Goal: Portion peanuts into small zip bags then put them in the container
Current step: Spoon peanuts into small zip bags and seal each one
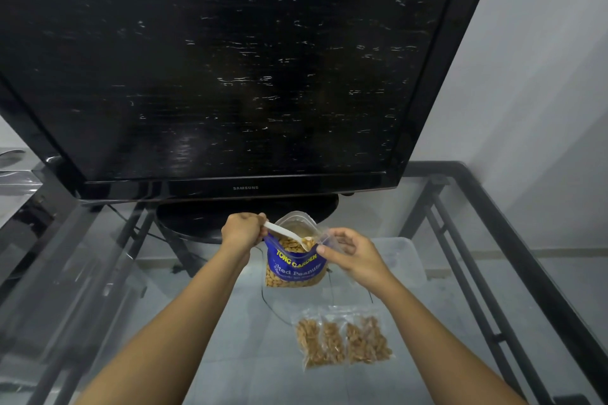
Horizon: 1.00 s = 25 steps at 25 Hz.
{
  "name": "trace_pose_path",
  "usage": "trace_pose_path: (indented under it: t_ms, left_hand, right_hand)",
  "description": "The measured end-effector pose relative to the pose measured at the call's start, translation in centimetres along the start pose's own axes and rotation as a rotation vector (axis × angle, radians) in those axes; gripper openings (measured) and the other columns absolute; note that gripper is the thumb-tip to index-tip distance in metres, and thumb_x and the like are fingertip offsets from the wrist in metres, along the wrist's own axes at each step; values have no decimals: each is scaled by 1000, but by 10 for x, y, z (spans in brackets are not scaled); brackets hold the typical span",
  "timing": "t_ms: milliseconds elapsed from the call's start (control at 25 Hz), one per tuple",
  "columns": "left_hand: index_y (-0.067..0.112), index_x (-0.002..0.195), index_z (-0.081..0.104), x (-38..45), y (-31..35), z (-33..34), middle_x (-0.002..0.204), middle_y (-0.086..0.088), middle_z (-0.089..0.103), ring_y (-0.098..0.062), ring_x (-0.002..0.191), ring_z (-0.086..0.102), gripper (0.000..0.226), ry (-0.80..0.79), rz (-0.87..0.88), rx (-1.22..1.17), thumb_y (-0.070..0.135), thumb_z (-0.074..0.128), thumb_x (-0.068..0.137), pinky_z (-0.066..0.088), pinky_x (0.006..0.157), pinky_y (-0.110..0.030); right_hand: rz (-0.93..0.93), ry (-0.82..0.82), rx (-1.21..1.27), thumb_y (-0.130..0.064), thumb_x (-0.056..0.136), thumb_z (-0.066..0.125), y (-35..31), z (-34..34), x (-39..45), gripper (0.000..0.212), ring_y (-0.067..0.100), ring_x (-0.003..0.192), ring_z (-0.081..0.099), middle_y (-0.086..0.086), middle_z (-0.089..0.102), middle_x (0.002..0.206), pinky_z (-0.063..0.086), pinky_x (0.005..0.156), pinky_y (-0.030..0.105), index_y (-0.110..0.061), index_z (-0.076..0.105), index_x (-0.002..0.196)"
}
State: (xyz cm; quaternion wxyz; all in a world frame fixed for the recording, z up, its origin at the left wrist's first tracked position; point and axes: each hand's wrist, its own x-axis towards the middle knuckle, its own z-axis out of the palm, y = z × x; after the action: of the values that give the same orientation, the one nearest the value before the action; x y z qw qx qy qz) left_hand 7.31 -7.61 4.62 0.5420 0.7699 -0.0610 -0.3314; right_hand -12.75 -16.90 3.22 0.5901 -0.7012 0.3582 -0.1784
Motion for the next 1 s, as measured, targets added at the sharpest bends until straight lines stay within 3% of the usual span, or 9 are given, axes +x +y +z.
trace_pose_path:
  t_ms: [200,520,720,840,1000]
  left_hand:
    - [9,87,65,15,0,-15,69,-6,60,-13,62,53,16,52,-80,-46,22,57,91,46,61,-25]
    - [6,87,66,29,32,-38,65,-3,56,-10,58,49,14,28,-25,-131,17,57,90,40,53,-21]
    - [2,91,67,22,56,-35,64,-3,57,-9,54,49,17,-11,81,-67,17,58,89,37,50,-20]
    - [7,89,70,-1,74,-24,66,-1,60,-9,58,53,18,-45,267,117,23,59,89,41,54,-19]
    - [20,83,70,-57,107,-12,61,5,62,-6,59,57,16,-98,798,580,30,59,88,42,57,-16]
  right_hand:
    - [-40,78,-83,-34,73,76,-13,-6,0,42,9,100,58,-14,59,102,50,61,12,-26,54,108]
    - [-156,120,-480,-44,67,77,-27,1,12,51,8,97,57,-8,60,109,55,73,28,-25,56,110]
    - [-193,146,-465,-45,67,77,-34,16,14,53,7,95,56,-9,59,109,53,73,26,-25,55,111]
    - [-200,177,-387,-42,67,78,-35,25,13,52,4,94,54,-10,59,107,45,69,14,-26,56,111]
    - [-229,206,-154,-39,68,79,-42,41,11,50,-1,92,56,-12,61,105,45,71,9,-28,56,111]
